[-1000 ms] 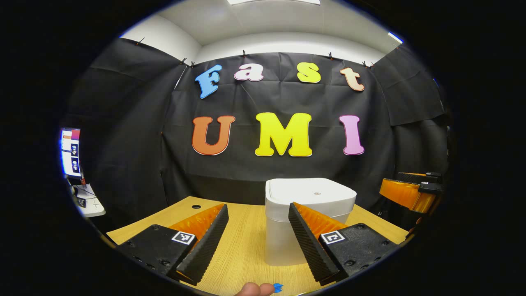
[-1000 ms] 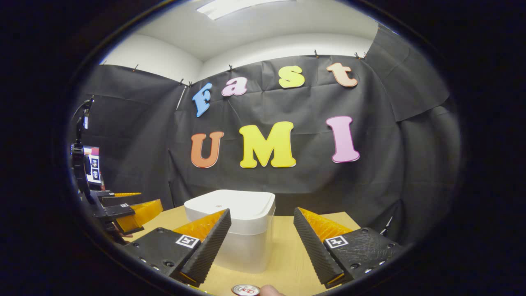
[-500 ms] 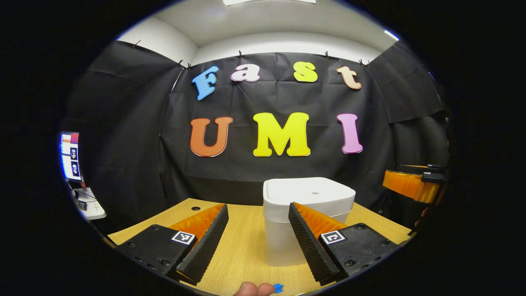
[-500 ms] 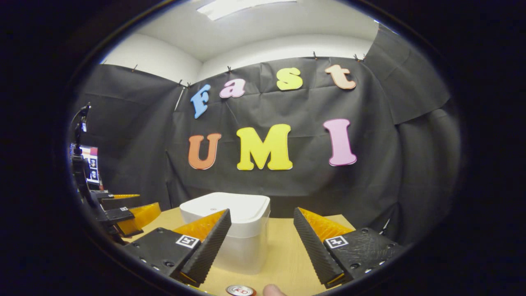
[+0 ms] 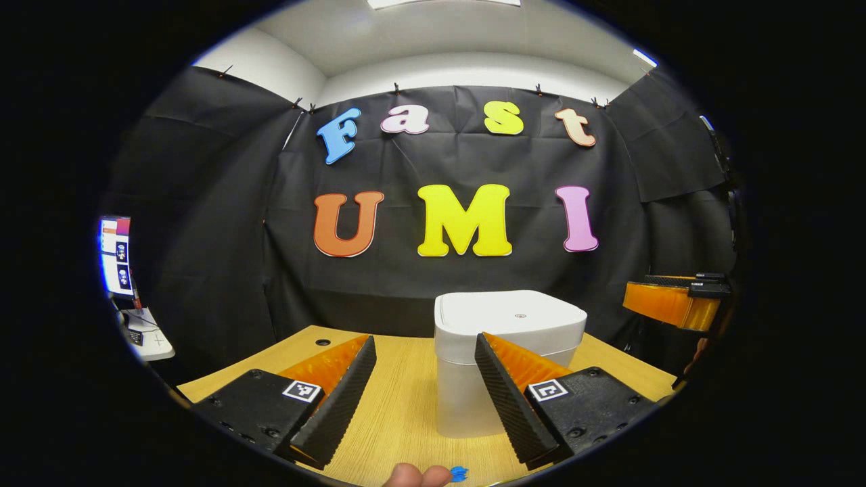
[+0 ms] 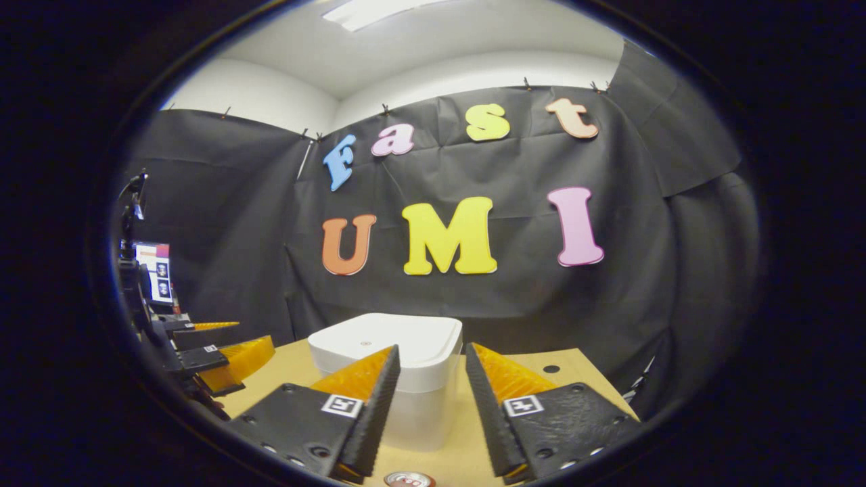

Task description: Press the lid of the desktop garbage bin to open it, pick up the crumpled paper on the desktop and throw it into the bin, then pick up the pop can on the desktop and drop it into the bin, and finally close the garbage bin lid.

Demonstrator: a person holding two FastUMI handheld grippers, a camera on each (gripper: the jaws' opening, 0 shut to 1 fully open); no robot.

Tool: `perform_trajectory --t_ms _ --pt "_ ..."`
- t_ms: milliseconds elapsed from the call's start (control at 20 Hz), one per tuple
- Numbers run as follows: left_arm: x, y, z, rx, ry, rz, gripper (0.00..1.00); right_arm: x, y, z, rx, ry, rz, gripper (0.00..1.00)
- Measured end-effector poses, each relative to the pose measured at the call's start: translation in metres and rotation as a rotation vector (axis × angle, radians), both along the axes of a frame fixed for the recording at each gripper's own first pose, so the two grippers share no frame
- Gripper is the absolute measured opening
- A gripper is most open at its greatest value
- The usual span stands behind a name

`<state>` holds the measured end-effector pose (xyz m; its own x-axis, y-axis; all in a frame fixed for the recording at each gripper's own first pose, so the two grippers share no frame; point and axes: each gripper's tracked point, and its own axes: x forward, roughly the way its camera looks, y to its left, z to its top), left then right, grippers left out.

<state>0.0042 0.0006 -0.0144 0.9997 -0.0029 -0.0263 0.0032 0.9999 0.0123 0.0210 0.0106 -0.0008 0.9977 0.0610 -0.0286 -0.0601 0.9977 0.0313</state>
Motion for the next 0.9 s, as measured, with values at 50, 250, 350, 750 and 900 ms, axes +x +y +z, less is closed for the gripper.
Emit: perform_trajectory --t_ms 50,250,350,750,900 --pt "0.0 0.001 -0.001 0.0 -0.001 0.001 0.95 0.003 0.003 0.0 0.0 0.009 0.009 0.48" --pt "-0.002 0.003 -0.002 0.003 0.0 0.005 0.95 0.022 0.015 -0.002 0.002 0.041 0.038 0.22" --pt "-0.003 0.006 -0.004 0.003 0.004 0.011 0.95 0.029 0.029 -0.008 0.009 0.061 0.084 0.06" --pt "-0.012 0.022 -0.006 0.016 0.003 0.043 0.95 0.071 0.043 -0.015 -0.073 0.094 0.102 0.0" --pt "-0.015 0.024 -0.009 0.009 0.008 0.05 1.0 0.086 0.042 -0.022 -0.038 0.132 0.108 0.0"
